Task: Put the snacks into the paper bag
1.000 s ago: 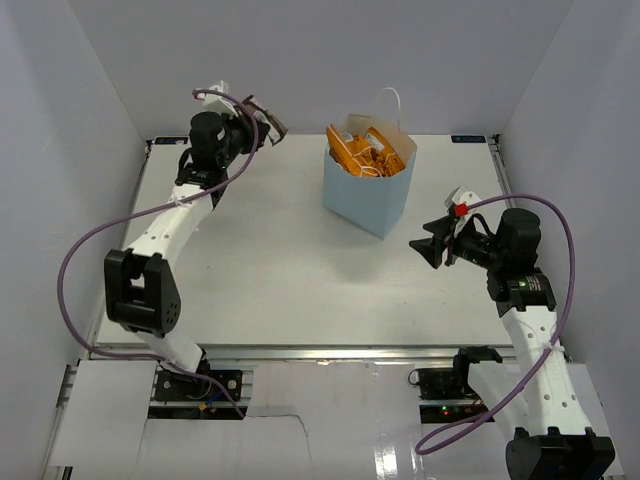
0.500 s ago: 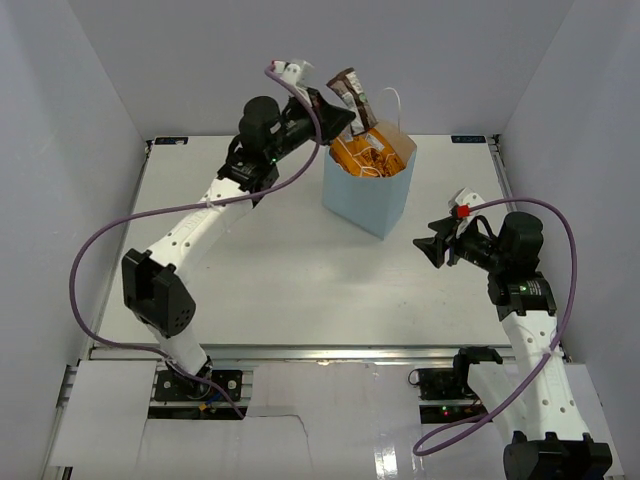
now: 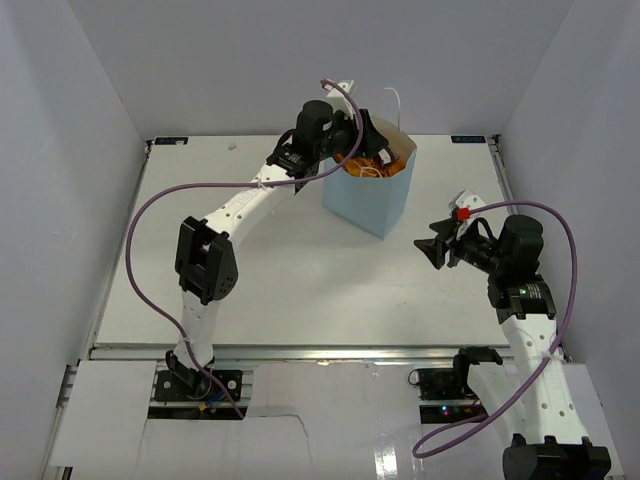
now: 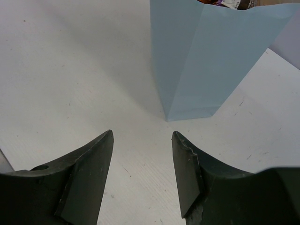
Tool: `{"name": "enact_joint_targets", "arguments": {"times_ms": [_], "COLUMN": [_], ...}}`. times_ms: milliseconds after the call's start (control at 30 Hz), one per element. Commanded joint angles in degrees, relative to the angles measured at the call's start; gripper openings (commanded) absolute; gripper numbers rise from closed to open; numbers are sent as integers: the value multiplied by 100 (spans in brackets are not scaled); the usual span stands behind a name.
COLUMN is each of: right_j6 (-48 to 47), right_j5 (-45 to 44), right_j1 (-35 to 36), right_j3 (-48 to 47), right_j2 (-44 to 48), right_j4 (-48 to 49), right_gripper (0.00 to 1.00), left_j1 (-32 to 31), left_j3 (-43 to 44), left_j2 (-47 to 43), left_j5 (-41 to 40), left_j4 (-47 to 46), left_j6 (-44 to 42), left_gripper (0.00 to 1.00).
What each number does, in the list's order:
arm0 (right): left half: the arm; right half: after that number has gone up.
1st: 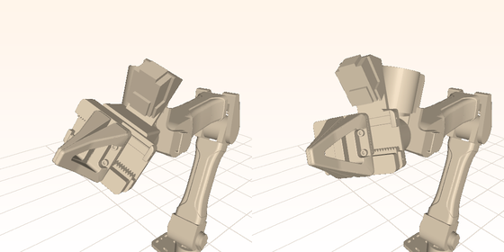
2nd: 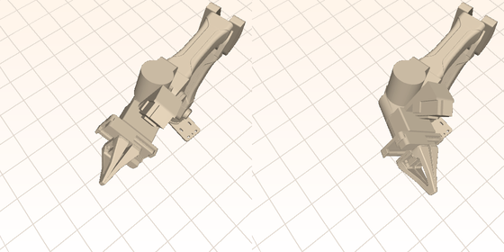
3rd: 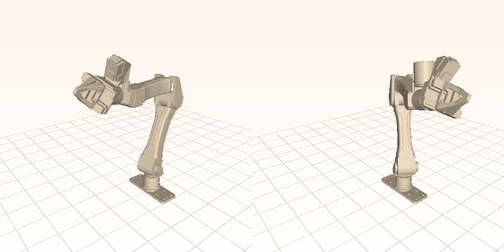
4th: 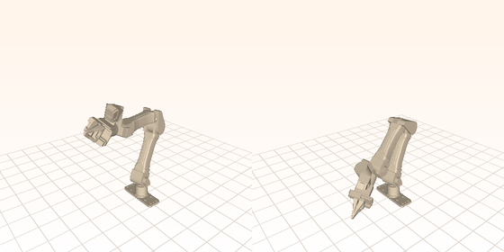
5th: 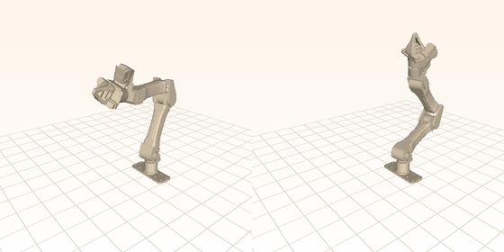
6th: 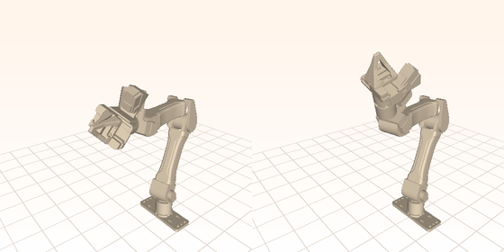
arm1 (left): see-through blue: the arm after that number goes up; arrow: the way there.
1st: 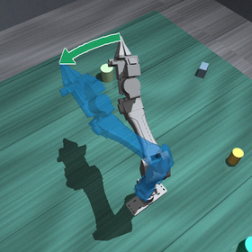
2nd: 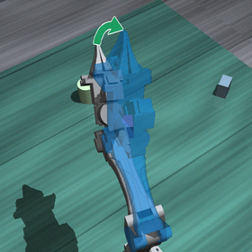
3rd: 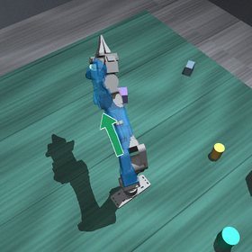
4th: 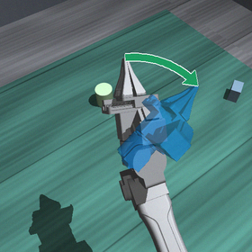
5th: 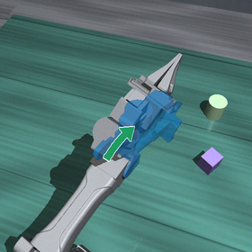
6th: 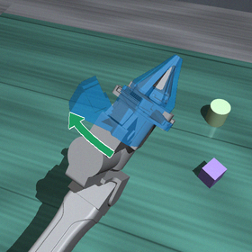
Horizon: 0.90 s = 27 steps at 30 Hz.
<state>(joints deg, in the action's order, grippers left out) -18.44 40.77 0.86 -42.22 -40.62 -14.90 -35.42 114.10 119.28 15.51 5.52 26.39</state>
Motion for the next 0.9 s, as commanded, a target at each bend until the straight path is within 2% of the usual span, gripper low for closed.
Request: {"name": "enact_joint_targets", "arguments": {"times_ms": [0,100,200,300,333,367,467,667,733,867], "right_j6": [-46,33,270,446,507,630,963,1325,1378,1413], "right_j5": [-69,-314,-849,-1211,-1308,-1413,-1992,-2539,-2635,-3206], "right_j1": [-16,-16,-16,-16,-155,-174,-183,-201,-201,-209], "right_j3": [20,20,12,38,47,56,134,275,345,503], "right_j2": [-7,-16,-34,-25,-25,-16,-7,63,116,396], "right_j4": [189,206,206,206,198,189,224,391,496,689], "right_gripper": [60,68,85,95,96,98,90,90,90,90], "left_j1": [-114,-106,-106,-97,-88,-79,-62,-62,-62,-70], "left_j3": [359,88,-501,-1923,-2806,-3241,-4885,-7441,-7718,-7728], "left_j2": [-624,-1344,-2477,-3953,-4331,-4717,-6472,-8569,-9060,-9353], "left_j5": [242,129,-47,-635,-933,-1031,-1390,-1454,-1349,-1463], "left_j4": [292,292,318,310,309,336,633,705,749,898], "left_j6": [7,-300,-1020,-1619,-1724,-1864,-2041,-1963,-1962,-2024], "left_gripper": [66,80,94,98,98,98,98,98,98,98]}}
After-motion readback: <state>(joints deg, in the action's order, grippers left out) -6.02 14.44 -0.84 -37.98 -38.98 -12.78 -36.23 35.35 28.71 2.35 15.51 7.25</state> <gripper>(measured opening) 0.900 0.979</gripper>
